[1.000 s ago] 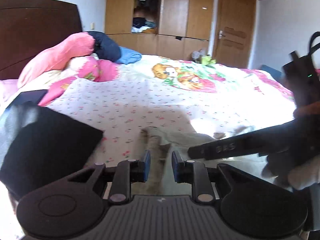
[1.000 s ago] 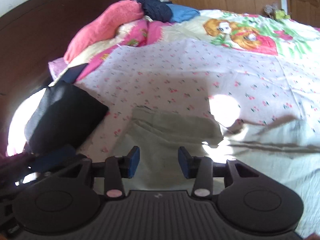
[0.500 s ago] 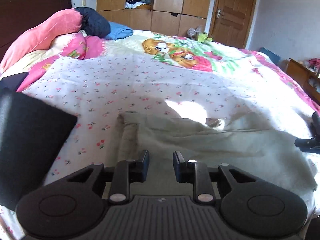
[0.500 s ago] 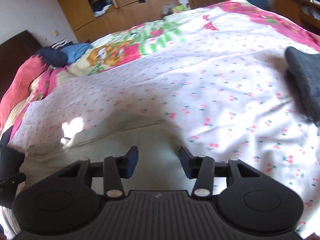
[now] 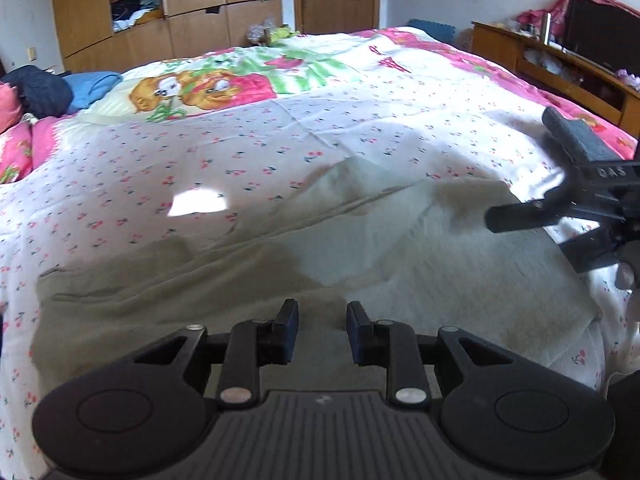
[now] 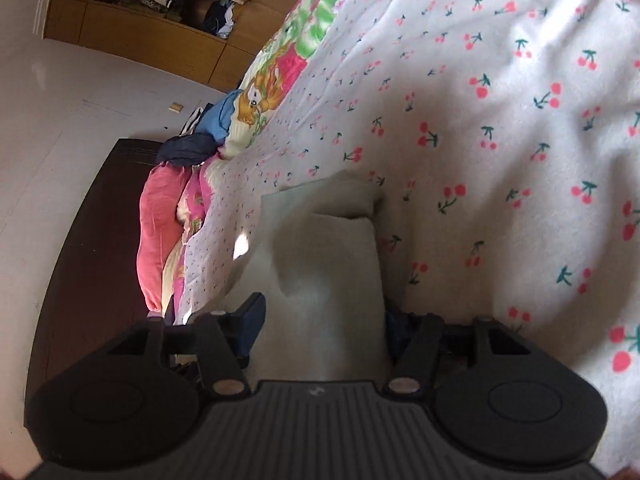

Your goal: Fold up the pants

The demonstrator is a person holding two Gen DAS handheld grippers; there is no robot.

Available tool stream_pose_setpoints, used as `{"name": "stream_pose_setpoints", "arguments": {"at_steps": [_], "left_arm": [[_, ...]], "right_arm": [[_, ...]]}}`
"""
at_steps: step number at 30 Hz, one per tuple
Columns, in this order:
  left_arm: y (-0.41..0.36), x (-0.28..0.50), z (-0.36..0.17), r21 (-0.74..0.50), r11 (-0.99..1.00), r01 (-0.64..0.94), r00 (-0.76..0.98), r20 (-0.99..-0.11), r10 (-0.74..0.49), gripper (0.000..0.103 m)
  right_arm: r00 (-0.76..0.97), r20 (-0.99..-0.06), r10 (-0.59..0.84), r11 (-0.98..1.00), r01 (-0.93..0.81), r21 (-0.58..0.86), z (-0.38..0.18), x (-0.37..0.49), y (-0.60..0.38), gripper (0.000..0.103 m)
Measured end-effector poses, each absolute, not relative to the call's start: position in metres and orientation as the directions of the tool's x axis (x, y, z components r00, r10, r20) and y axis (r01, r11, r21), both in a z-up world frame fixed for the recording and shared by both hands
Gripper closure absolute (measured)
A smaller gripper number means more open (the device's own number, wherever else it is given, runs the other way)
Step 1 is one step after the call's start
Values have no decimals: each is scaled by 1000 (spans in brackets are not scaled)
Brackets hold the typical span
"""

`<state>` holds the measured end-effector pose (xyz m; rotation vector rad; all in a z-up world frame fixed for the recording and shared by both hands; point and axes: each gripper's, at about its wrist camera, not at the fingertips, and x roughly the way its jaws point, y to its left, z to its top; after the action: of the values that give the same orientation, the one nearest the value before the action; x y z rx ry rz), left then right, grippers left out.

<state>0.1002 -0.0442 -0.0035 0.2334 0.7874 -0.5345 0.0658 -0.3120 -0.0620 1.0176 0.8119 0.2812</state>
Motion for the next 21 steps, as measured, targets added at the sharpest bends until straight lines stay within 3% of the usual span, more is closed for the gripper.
{"name": "stream_pose_setpoints", "arguments": {"at_steps": [1, 2, 5, 7, 9, 12, 14, 16, 21], "left_arm": [[-52, 99, -5, 15, 833, 553, 577, -728, -370, 63], [-57, 98, -6, 28, 827, 562, 579, -727, -369, 63], [-62, 93, -8, 38, 821, 570, 578, -729, -367, 59], [-63, 93, -17, 36, 822, 568, 562, -748, -355, 59], [-67, 92, -18, 61, 817, 573, 569, -747, -344, 59], [-69, 91, -15, 73, 813, 578, 570, -749, -338, 58], [-69, 92, -14, 85, 806, 586, 571, -749, -336, 58], [-69, 94, -15, 93, 808, 581, 578, -747, -329, 56], [-59, 93, -10, 92, 826, 556, 607, -724, -328, 55]], "right_arm": [[687, -454, 568, 512, 137, 848, -59, 71, -312, 67], [699, -416, 582, 497, 99, 862, -50, 76, -313, 77], [777, -273, 568, 487, -49, 872, -25, 74, -319, 78], [791, -325, 518, 535, -3, 845, -33, 85, -322, 73], [701, -497, 512, 580, 145, 802, -58, 109, -317, 70], [681, -504, 531, 608, 109, 787, -68, 114, -304, 76], [712, -451, 539, 544, 115, 831, -67, 119, -315, 95], [764, -393, 511, 458, 145, 877, -71, 123, -334, 96], [696, -469, 543, 519, 161, 839, -76, 118, -327, 88]]}}
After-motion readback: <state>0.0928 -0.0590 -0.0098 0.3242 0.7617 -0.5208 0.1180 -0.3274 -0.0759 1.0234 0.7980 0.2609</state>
